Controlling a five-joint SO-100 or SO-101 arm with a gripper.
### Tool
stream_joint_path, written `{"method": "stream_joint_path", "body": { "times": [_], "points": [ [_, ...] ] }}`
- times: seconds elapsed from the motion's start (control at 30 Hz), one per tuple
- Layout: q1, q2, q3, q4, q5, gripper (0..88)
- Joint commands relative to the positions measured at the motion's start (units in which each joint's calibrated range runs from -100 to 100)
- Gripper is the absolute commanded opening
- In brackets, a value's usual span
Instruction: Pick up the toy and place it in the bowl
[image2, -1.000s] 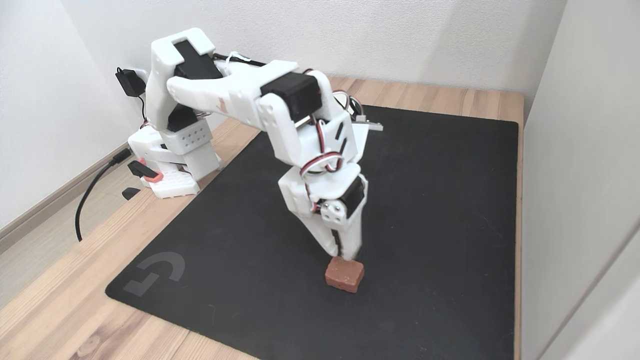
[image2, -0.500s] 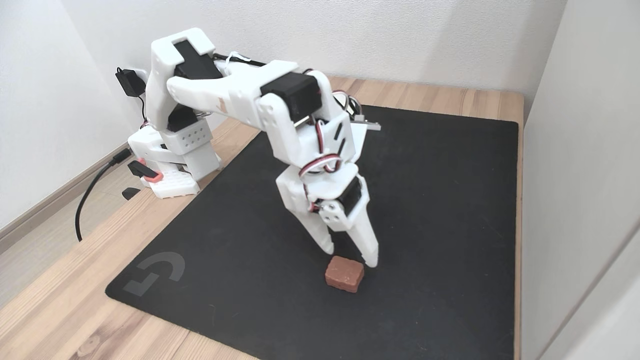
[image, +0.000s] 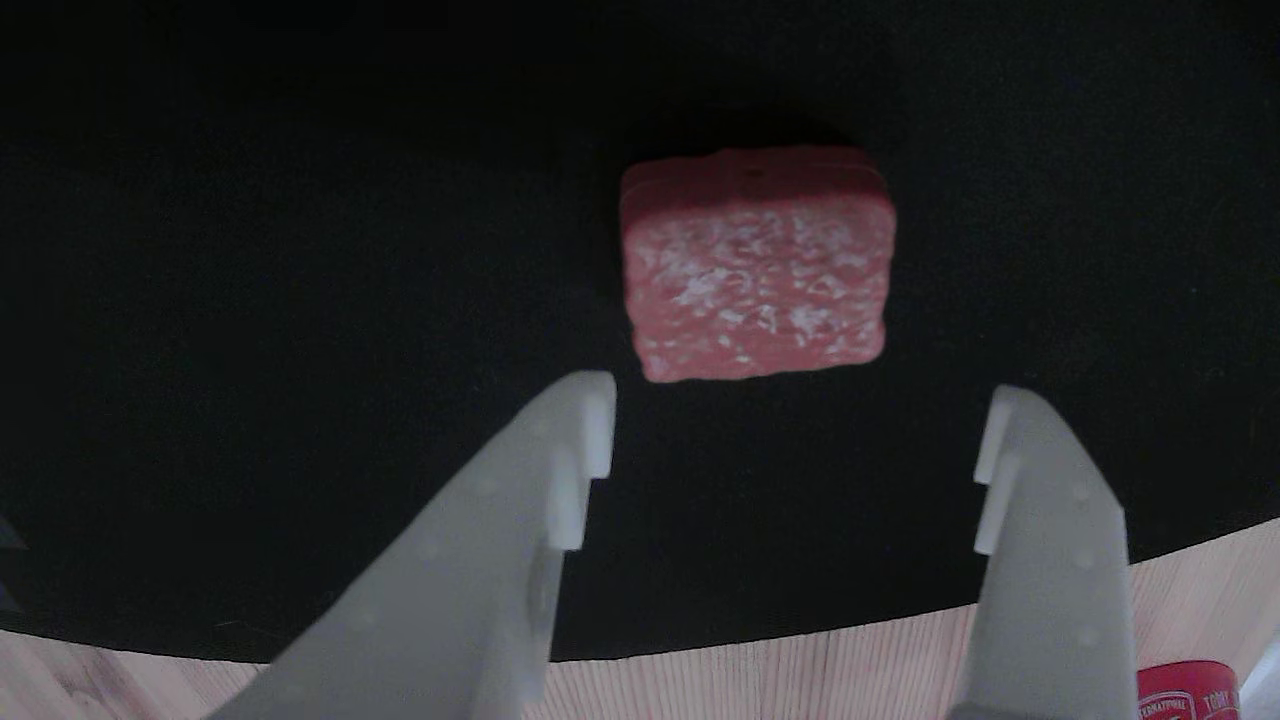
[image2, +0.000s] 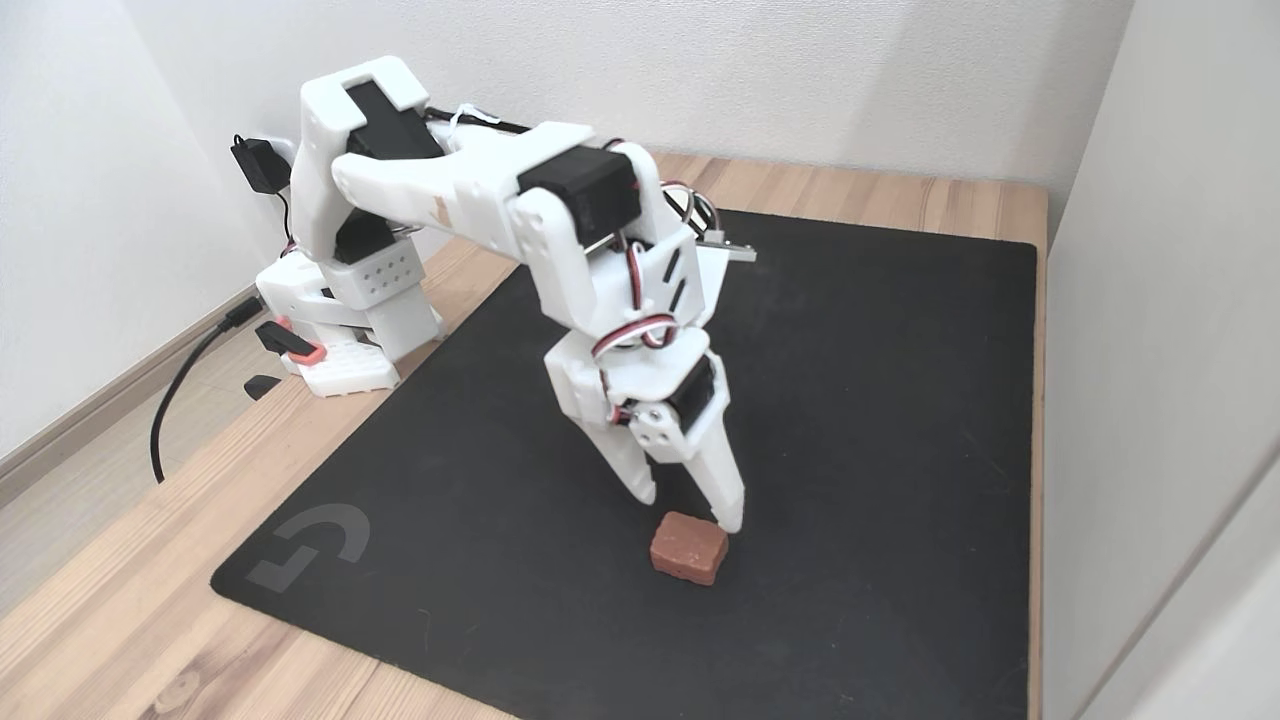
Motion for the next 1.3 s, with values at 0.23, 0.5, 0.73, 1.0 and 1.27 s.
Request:
{"method": "stream_joint_path", "body": {
  "times": [0.23,0.5,0.73,1.0,1.27],
  "points": [
    [0.42,1.34,-1.88,0.73,0.28,29.5],
    [0.42,1.43,-1.88,0.81,-0.03,33.1],
    [0.42,1.51,-1.88,2.25,-0.03,33.1],
    [0.42,1.68,-1.88,1.41,0.23,33.1],
    [0.42,7.51,-2.87,-1.3,0.28,33.1]
  ]
}}
